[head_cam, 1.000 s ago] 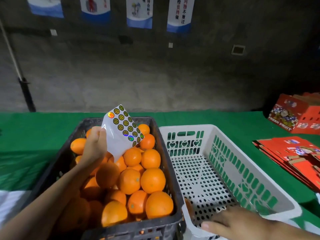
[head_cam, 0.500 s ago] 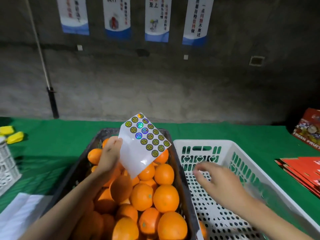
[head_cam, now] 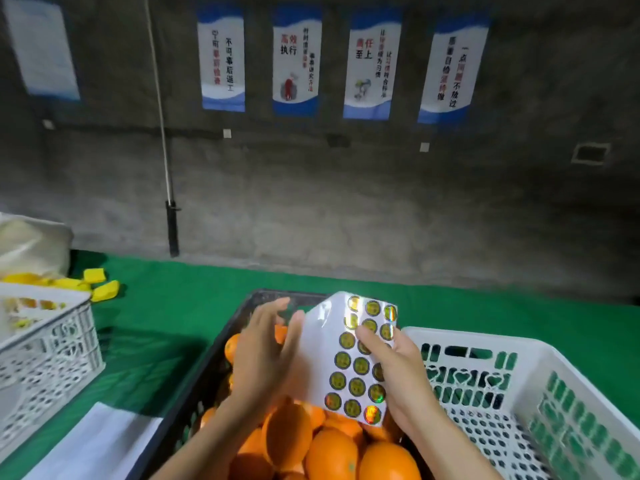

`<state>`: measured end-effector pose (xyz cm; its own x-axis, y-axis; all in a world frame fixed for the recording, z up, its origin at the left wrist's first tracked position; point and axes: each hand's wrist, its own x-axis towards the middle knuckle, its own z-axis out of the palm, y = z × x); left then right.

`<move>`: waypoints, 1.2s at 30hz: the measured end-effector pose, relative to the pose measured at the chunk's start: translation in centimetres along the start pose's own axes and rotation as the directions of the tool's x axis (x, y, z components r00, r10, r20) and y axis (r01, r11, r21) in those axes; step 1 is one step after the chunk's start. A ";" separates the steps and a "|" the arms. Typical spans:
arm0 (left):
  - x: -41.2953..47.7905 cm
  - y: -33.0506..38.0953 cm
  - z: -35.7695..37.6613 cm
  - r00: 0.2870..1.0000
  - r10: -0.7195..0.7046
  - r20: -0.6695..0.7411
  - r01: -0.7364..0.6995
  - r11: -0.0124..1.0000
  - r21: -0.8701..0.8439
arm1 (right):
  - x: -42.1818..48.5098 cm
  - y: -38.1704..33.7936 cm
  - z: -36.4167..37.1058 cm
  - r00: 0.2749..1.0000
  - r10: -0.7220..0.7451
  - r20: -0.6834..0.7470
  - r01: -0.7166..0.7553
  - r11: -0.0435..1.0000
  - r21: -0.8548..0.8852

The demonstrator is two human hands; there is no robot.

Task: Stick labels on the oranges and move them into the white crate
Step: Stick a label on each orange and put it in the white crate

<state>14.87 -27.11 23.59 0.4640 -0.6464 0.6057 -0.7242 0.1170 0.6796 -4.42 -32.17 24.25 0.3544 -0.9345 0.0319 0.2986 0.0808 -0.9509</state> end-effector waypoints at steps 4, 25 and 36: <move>-0.9 1.8 -0.1 0.935 0.352 0.029 -0.353 0.931 0.096 | -0.5 0.4 0.0 0.998 0.013 -0.066 0.005 0.964 0.265; 0.3 1.6 -0.4 0.611 0.172 0.773 0.223 0.899 -0.377 | -1.1 -2.0 -3.3 0.960 -0.212 0.181 0.256 0.928 -0.270; 1.0 0.2 -0.5 0.746 -0.053 0.664 0.547 0.618 -0.565 | -1.0 -0.9 -2.8 0.998 -0.051 0.040 0.057 0.985 -0.162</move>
<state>15.45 -27.40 24.49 0.0459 -0.9889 0.1410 0.0937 0.1448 0.9850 -7.53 -32.30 24.24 0.3736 -0.9230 0.0924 0.1707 -0.0295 -0.9849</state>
